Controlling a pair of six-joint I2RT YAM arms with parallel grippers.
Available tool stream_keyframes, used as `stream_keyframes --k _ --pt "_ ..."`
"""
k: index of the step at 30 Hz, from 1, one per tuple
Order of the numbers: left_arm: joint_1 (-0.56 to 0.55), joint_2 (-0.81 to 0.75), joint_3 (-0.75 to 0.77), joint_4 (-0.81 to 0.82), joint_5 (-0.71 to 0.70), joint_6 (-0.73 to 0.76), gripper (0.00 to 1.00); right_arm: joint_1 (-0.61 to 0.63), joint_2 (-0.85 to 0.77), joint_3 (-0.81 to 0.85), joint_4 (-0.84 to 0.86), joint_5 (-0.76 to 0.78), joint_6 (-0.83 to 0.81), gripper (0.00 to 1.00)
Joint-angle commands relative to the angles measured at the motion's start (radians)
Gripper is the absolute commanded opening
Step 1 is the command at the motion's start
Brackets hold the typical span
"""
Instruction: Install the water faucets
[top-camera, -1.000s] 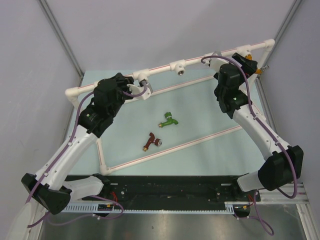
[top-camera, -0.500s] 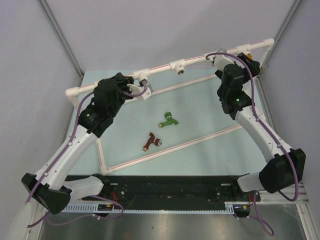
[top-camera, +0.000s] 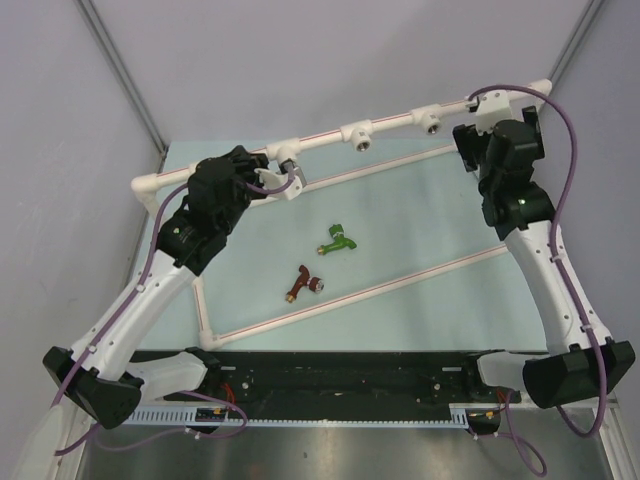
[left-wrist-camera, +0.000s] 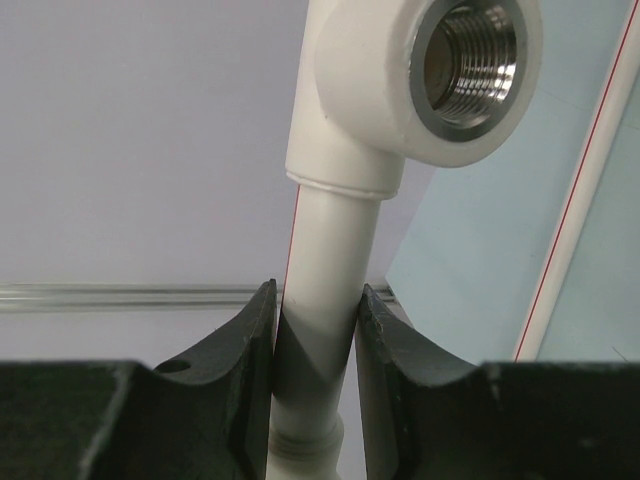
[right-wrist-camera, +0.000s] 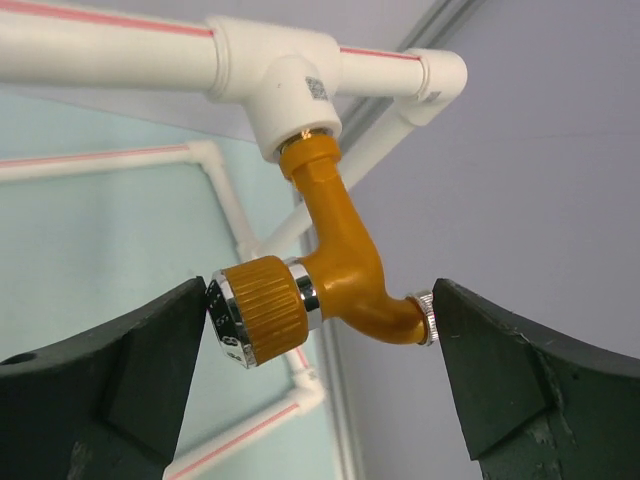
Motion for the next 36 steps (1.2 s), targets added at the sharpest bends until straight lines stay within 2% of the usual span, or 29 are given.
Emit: stream_keyframes --k 1,13,15,19,22,27,32,36 --pt "0.023 -0.001 0.013 -0.083 -0.053 -0.092 0.00 -0.095 -0.118 0.132 0.090 -0.052 0.189 0.95" --pt "0.023 -0.006 0.013 -0.079 -0.050 -0.092 0.00 -0.277 -0.092 0.212 -0.054 -0.139 0.401 0.94" --pt "0.023 -0.006 0.013 -0.082 -0.051 -0.092 0.00 -0.279 -0.109 0.210 -0.045 -0.190 0.398 0.94" --pt "0.023 -0.003 0.015 -0.082 -0.051 -0.092 0.00 -0.273 -0.140 0.192 -0.014 -0.392 0.354 0.95" --pt "0.023 -0.003 0.013 -0.082 -0.050 -0.093 0.00 -0.232 -0.141 0.186 -0.022 -0.429 0.264 0.97" --pt "0.023 -0.004 0.015 -0.082 -0.050 -0.093 0.00 -0.066 -0.097 0.184 -0.118 -0.318 0.020 1.00" --pt "0.023 -0.007 0.013 -0.083 -0.050 -0.093 0.00 0.032 -0.028 0.175 -0.168 -0.156 -0.111 1.00" --pt "0.023 -0.006 0.013 -0.083 -0.050 -0.093 0.00 0.097 0.016 0.131 -0.113 0.062 -0.224 1.00"
